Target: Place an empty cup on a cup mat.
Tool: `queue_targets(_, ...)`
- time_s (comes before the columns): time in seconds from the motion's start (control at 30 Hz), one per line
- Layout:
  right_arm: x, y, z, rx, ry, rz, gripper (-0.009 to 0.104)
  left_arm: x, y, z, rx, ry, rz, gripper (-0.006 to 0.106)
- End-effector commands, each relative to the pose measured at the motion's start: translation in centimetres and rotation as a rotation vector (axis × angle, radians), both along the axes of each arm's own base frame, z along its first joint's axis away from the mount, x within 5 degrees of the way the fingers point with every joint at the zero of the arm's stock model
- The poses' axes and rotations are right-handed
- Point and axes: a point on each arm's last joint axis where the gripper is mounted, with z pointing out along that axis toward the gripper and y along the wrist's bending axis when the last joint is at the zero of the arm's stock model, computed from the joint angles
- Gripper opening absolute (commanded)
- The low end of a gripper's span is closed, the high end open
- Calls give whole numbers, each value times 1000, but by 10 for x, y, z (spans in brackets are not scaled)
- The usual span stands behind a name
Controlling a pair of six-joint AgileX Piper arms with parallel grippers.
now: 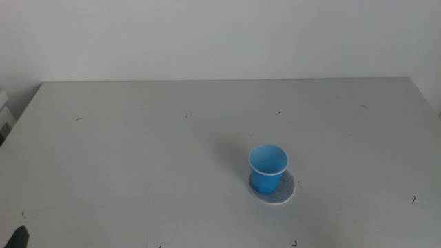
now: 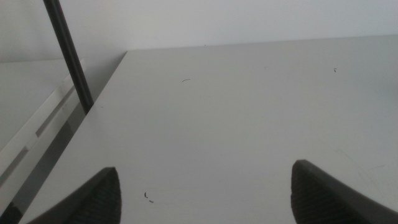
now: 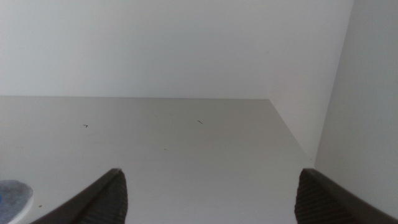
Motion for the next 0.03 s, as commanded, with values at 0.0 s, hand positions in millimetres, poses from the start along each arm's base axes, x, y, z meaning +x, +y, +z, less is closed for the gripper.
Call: queue_targets(0.0, -2, 0, 12, -23, -107, 2, 94, 0, -1, 9, -9, -90, -12, 105)
